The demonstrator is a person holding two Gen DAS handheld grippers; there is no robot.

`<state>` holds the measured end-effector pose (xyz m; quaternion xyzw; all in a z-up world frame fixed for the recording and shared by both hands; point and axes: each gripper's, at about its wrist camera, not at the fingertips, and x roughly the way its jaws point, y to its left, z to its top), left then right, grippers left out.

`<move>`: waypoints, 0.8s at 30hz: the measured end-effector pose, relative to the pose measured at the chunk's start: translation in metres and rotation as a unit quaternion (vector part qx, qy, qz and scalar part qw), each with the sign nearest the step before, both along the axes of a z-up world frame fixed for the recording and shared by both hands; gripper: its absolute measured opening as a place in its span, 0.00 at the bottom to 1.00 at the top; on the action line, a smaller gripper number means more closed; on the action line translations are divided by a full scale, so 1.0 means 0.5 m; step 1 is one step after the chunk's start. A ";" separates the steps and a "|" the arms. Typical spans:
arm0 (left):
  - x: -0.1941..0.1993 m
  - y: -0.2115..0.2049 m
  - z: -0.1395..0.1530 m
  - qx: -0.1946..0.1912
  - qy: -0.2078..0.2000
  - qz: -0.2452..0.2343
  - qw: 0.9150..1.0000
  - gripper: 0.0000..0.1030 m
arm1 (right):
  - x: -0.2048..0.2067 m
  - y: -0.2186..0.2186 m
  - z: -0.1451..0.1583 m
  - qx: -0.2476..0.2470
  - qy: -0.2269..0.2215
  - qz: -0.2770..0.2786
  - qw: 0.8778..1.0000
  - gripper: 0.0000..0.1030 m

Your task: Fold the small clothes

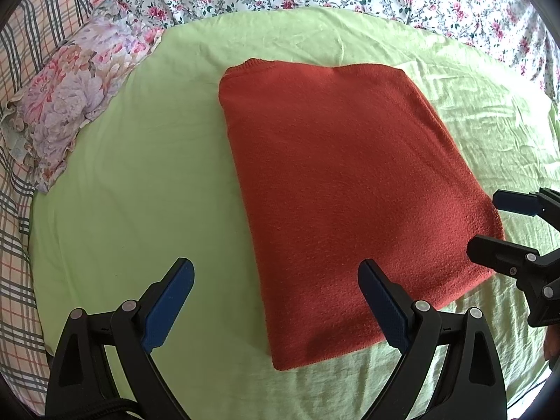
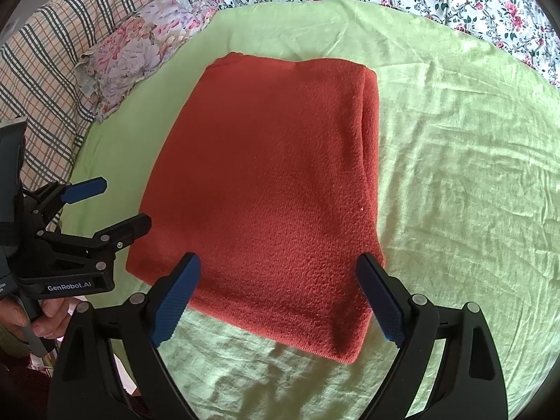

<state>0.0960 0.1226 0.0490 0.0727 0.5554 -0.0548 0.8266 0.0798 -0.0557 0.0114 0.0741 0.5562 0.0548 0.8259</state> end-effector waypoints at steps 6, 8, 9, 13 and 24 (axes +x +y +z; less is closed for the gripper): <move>0.001 -0.003 -0.002 0.001 0.001 -0.001 1.000 0.92 | 0.011 -0.010 0.006 -0.001 -0.003 0.006 1.000 0.88; 0.002 -0.005 -0.003 0.001 0.002 -0.001 1.000 0.92 | 0.017 -0.013 0.008 -0.004 -0.004 0.009 1.000 0.88; 0.003 -0.005 -0.004 0.001 0.002 -0.002 1.000 0.92 | 0.020 -0.014 0.008 -0.005 -0.005 0.010 1.000 0.88; 0.008 -0.006 -0.010 0.004 0.004 -0.001 1.000 0.92 | 0.032 -0.025 0.008 -0.003 -0.007 0.007 1.000 0.88; 0.023 0.001 -0.002 0.005 -0.012 0.001 1.000 0.92 | 0.044 -0.038 0.004 0.001 -0.010 -0.001 1.000 0.88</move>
